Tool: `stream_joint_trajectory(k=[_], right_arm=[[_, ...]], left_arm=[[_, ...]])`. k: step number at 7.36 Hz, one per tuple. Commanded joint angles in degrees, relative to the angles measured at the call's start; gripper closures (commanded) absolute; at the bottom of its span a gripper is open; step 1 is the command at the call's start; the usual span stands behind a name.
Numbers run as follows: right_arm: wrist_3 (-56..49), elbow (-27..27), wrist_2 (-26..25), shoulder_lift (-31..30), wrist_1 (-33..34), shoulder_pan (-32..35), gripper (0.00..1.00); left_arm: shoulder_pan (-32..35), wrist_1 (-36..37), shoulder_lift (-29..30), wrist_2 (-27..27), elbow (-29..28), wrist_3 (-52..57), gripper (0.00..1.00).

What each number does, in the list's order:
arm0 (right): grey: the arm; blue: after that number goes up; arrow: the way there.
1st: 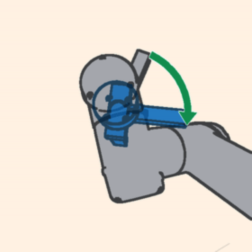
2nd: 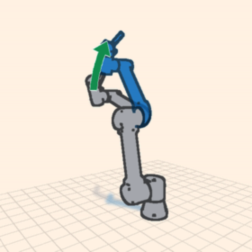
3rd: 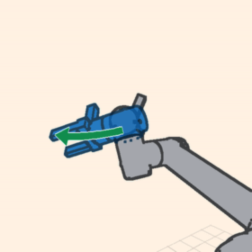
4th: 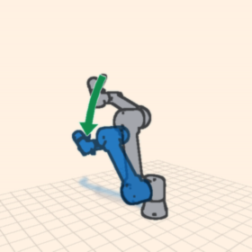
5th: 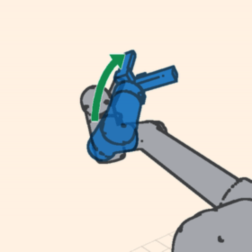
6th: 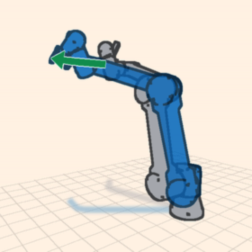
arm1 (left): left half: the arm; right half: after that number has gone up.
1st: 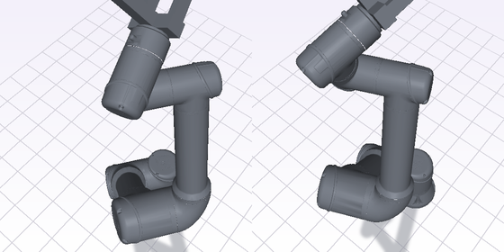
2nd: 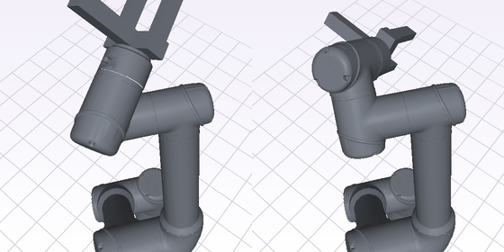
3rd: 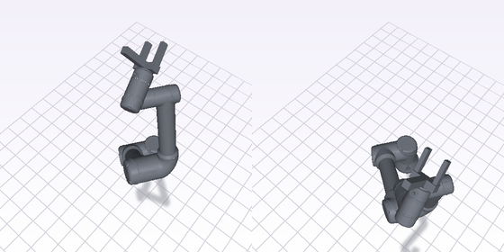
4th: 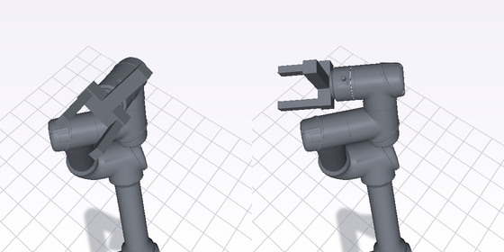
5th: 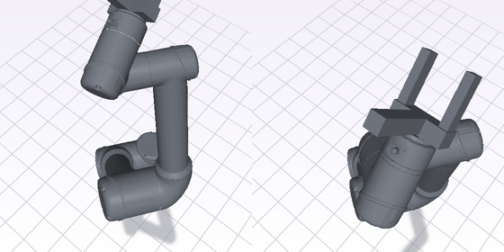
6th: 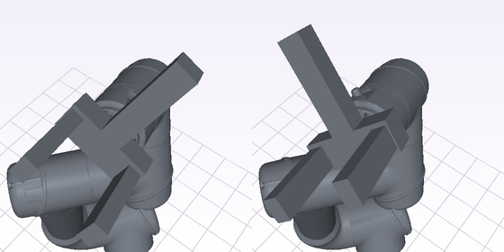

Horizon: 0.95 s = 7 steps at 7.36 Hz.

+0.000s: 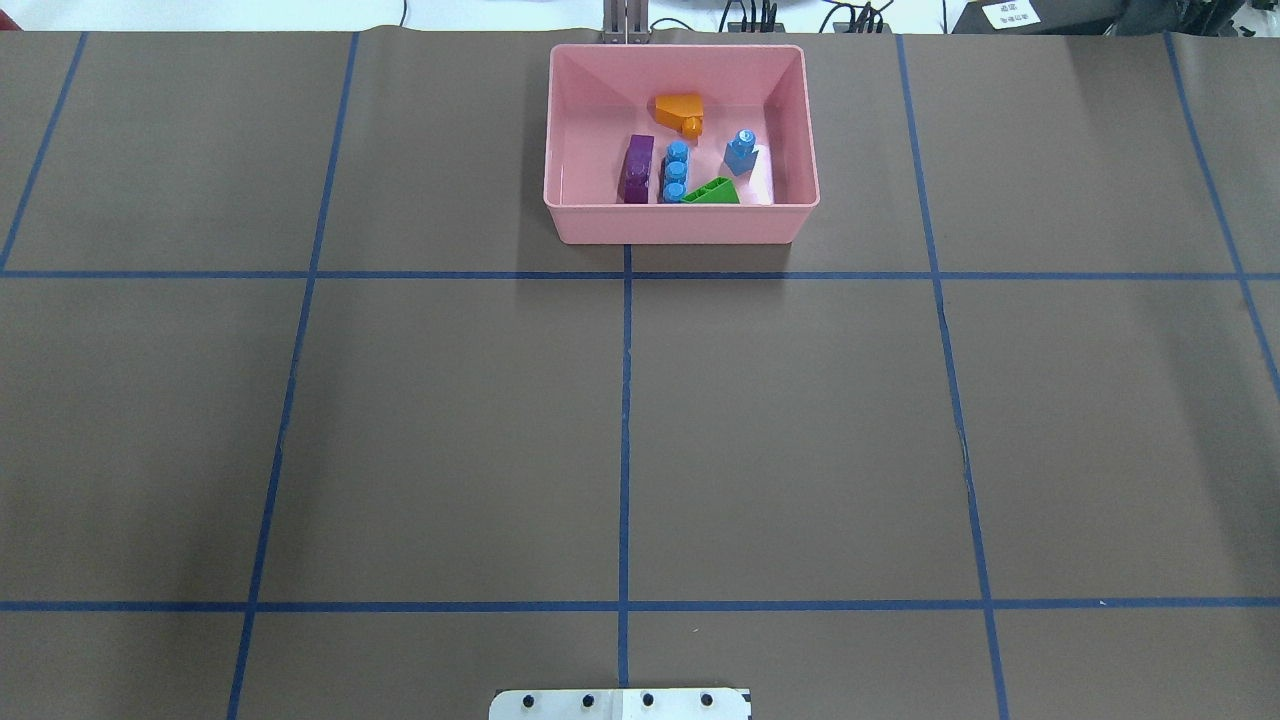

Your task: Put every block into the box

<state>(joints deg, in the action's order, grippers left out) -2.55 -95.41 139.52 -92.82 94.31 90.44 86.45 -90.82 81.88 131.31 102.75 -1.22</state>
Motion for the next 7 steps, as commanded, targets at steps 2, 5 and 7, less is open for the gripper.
stream_joint_trajectory(k=[2,5,7], right_arm=[[0.00,0.75,-0.12,0.01,-0.09,0.00,0.00],[-0.09,0.84,-0.21,0.09,-0.26,0.00,0.00],[-0.09,0.84,-0.21,0.18,-0.26,0.00,0.00]], left_arm=[[3.19,0.99,-0.32,0.35,-0.53,1.04,0.00],[4.25,0.20,-0.23,2.36,-0.45,0.78,0.00],[4.26,0.20,-0.23,3.17,-0.45,0.60,0.00]])
